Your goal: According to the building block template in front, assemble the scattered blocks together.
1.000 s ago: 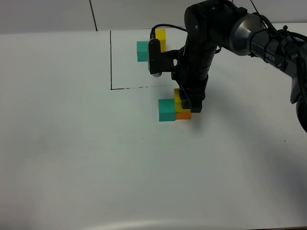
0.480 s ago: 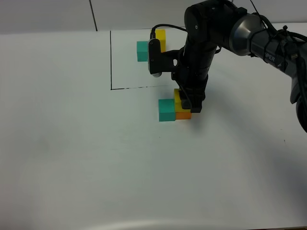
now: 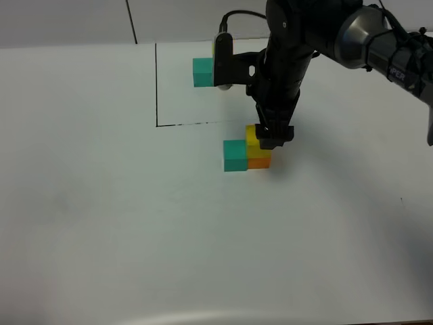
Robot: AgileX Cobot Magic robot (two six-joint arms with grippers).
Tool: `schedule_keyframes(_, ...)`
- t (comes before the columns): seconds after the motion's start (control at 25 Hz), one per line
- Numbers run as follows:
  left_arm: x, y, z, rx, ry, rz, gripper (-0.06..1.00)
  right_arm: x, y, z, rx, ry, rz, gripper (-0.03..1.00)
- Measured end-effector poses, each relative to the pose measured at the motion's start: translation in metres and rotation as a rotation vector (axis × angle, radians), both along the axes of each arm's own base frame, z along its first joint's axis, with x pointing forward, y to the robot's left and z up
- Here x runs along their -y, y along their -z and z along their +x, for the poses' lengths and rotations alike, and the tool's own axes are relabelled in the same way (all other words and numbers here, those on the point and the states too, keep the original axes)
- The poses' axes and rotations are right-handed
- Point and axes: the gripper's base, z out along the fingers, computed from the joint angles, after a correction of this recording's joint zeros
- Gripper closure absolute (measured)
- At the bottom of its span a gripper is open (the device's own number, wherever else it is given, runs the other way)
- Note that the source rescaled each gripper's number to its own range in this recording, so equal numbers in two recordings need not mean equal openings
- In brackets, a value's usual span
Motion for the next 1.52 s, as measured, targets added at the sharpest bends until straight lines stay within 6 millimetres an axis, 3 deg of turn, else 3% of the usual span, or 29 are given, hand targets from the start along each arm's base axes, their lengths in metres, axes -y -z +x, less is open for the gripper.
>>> schedule_keyframes(0.2,0.0,0.0,0.0,0.0,0.0,0.0,0.28,0.022,-0.021,-0.003,-0.033,0.246,-0.01,0.0)
schedule_keyframes(0.36,0.0,0.0,0.0,0.0,0.0,0.0,0.28,0.053,-0.03,-0.01,-0.053,0.451,0.006,0.0)
schedule_keyframes(0.52,0.0,0.0,0.0,0.0,0.0,0.0,0.28,0.082,-0.033,-0.036,-0.075,0.644,0.028,0.0)
schedule_keyframes(0.8,0.0,0.0,0.0,0.0,0.0,0.0,0.28,0.12,-0.049,-0.095,0.079,0.956,0.277,0.0)
schedule_keyframes(1.0,0.0,0.0,0.0,0.0,0.0,0.0,0.28,0.132,-0.064,-0.122,0.133,1.038,0.375,0.0)
schedule_keyframes(1.36,0.0,0.0,0.0,0.0,0.0,0.0,0.28,0.137,-0.077,-0.127,0.183,1.063,0.421,0.0)
schedule_keyframes(1.52,0.0,0.0,0.0,0.0,0.0,0.0,0.28,0.142,-0.099,-0.137,0.248,1.066,0.512,0.0)
